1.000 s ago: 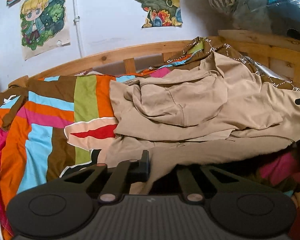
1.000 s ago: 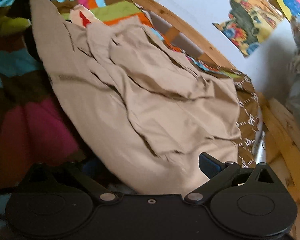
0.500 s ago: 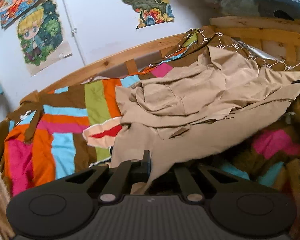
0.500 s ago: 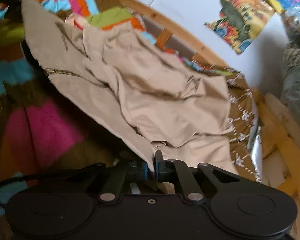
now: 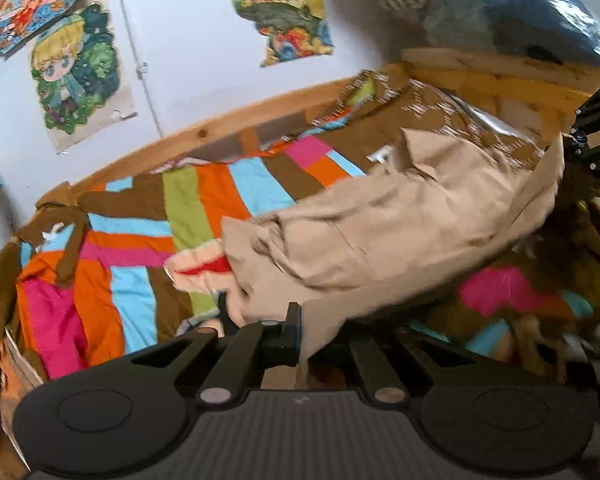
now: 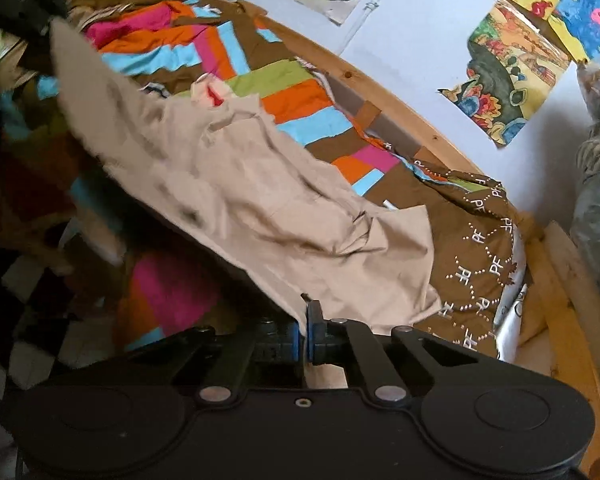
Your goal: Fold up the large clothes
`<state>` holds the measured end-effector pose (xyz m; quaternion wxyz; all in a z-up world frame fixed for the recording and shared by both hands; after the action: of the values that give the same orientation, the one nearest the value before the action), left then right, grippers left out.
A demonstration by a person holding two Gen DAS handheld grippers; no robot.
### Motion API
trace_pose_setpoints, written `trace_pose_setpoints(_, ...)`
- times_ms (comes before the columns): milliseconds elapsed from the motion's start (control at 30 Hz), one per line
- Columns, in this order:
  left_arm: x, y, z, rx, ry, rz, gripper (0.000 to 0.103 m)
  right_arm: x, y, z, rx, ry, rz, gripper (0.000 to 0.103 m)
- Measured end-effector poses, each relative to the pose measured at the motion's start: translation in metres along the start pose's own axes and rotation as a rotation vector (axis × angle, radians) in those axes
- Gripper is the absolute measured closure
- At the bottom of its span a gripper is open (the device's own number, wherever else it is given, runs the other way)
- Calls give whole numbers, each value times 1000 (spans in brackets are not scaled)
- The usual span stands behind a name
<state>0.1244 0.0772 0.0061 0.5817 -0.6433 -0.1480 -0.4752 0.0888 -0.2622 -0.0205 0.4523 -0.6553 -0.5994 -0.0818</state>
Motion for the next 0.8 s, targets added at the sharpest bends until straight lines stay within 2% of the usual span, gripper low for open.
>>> trace_pose_setpoints(167,54,42,39,60,45,2,101,44,37,-30,-33,-124,-58,100)
trace_pose_setpoints(333,91,124,89,89,-30,72,101,90,114,-72,-61,-199,-89,99)
trace_pose_setpoints(467,92,201,120,88,-96,150,100,107,190,-95,-54,-130,-50,96)
trace_pose_setpoints(567,76,248,132,49,-164,210,100,103,245,-100,-30,-23,19,93)
trace_pose_setpoints(633,60,263,138,18,-237,242,96,97,272,-104,3,64,65,89)
trace_pose_setpoints(733,47,267,150,-22,-369,226,85,92,283,-123,48,250,69,76)
trace_pose_setpoints(767,44,264,153,-30,-402,216,61,90,281,-132,60,330,63,65)
trace_pose_setpoints(800,42,260,156,-48,-440,208,26,87,276,-142,69,404,56,56)
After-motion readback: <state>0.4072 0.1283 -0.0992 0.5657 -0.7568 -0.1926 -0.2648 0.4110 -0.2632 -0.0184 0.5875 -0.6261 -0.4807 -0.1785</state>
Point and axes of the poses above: each gripper's, at about its wrist camera, not at the fingertips, and y roughly the way its jaws point, z to its left, x to its top, the point moved 9 cm from there along y, roughly the way its jaws point, and after that the axes turned 11 degrees about -x, right-handed, at the moved point
